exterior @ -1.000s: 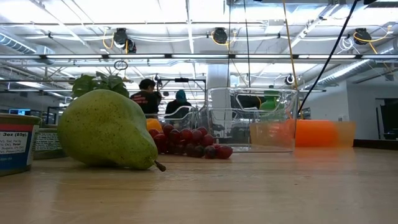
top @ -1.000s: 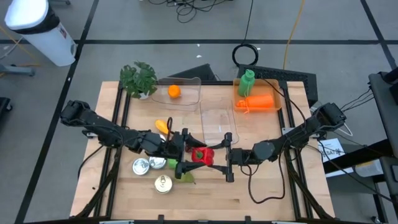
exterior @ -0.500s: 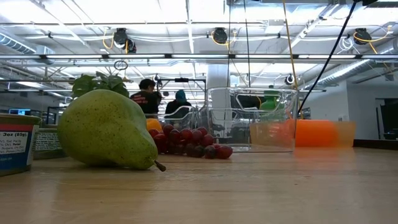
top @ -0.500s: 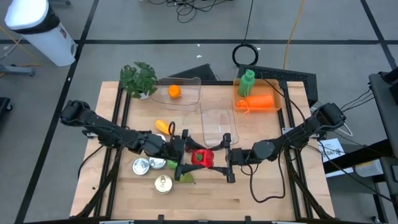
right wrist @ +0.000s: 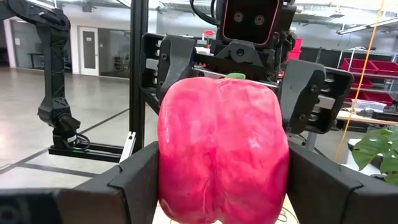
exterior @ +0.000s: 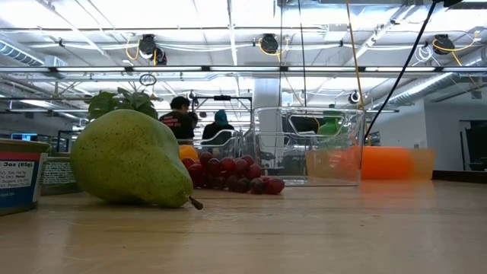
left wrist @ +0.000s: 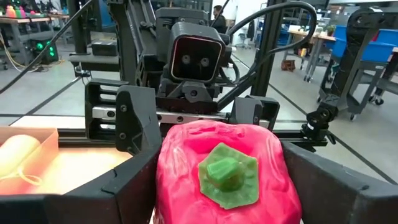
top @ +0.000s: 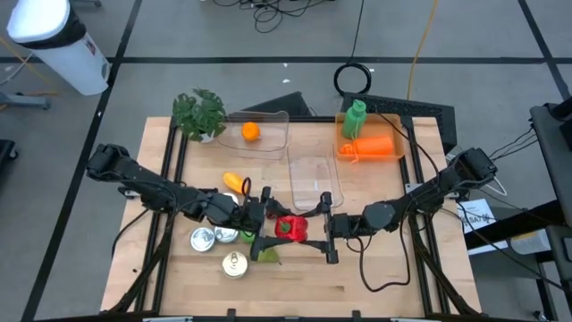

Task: Pick & Place Food Item
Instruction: Put the red bell pepper into the top transparent bin

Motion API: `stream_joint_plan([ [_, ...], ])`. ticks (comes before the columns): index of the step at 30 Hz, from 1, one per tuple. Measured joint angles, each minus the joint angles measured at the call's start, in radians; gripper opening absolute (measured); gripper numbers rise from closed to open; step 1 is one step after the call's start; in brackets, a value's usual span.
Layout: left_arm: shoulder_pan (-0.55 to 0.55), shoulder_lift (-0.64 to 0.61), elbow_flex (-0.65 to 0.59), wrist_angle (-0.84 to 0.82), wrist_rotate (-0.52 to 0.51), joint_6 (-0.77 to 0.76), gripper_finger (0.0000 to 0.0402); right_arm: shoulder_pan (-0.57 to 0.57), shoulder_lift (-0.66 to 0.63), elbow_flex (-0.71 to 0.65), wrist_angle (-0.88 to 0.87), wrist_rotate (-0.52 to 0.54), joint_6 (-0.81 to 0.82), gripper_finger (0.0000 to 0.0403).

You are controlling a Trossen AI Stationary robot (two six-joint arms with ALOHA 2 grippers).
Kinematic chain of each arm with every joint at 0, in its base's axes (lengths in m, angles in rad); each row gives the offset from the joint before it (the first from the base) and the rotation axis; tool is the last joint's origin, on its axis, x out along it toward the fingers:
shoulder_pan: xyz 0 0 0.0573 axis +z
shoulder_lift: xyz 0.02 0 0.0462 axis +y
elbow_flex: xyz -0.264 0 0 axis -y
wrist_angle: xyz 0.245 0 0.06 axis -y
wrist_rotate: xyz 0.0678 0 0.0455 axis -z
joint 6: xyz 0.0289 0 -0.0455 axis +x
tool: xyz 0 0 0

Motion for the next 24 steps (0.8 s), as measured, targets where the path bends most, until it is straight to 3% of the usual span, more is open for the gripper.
stream_joint_plan([
  [11,-0.004,-0.007,0.0,-0.001,-0.012,-0.005,0.028,0.0,-0.001,0.0,0.003,0.007,0.01,0.0307],
  [15,-0.019,-0.032,-0.003,-0.025,-0.057,0.002,0.0279,0.005,-0.034,0.001,-0.056,0.063,0.011,0.0321],
  [21,-0.042,-0.118,-0.003,-0.125,-0.232,0.025,0.028,0.027,-0.129,0.002,-0.211,0.09,0.022,0.0337],
  [24,-0.022,-0.18,-0.003,-0.25,-0.404,0.036,0.0278,0.038,-0.175,0.002,-0.278,0.088,0.049,0.0337],
])
